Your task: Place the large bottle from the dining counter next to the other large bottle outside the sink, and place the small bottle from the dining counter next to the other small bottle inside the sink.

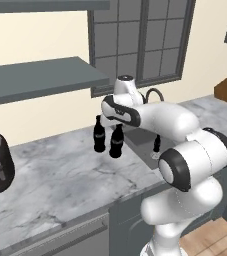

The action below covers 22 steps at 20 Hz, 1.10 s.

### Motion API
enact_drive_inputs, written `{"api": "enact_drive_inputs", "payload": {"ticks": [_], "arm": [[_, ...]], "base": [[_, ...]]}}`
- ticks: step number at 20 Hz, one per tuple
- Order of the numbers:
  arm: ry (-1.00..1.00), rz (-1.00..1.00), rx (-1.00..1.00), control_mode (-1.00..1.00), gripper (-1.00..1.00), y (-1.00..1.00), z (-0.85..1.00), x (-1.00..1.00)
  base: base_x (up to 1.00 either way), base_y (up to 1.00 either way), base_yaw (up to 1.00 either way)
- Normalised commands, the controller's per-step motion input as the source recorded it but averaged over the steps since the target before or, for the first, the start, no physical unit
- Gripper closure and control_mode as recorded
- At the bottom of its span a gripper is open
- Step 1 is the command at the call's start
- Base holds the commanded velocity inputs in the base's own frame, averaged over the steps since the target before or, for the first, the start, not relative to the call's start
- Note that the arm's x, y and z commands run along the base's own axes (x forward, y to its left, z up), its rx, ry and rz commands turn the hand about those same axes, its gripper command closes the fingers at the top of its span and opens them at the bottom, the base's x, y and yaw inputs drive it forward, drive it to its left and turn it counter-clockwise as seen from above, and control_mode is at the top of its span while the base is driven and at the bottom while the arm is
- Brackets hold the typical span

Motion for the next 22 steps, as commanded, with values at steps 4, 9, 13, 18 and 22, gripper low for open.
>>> {"api": "enact_drive_inputs", "payload": {"ticks": [4, 9, 13, 18, 22], "arm": [[-0.05, 0.02, -0.07, -1.0, 1.0, 0.0, -0.17, 0.17], [-0.05, 0.02, -0.04, -1.0, 1.0, 0.0, -0.17, 0.13], [-0.01, 0.02, 0.0, -1.0, 1.0, 0.0, -0.06, 0.06], [-0.01, 0.02, 0.0, -1.0, 1.0, 0.0, -0.1, 0.07], [0.0, 0.03, 0.0, -1.0, 1.0, 0.0, -0.32, 0.15]], "base": [[0.0, 0.0, 0.0], [0.0, 0.0, 0.0], [0.0, 0.0, 0.0], [0.0, 0.0, 0.0], [0.0, 0.0, 0.0]]}}
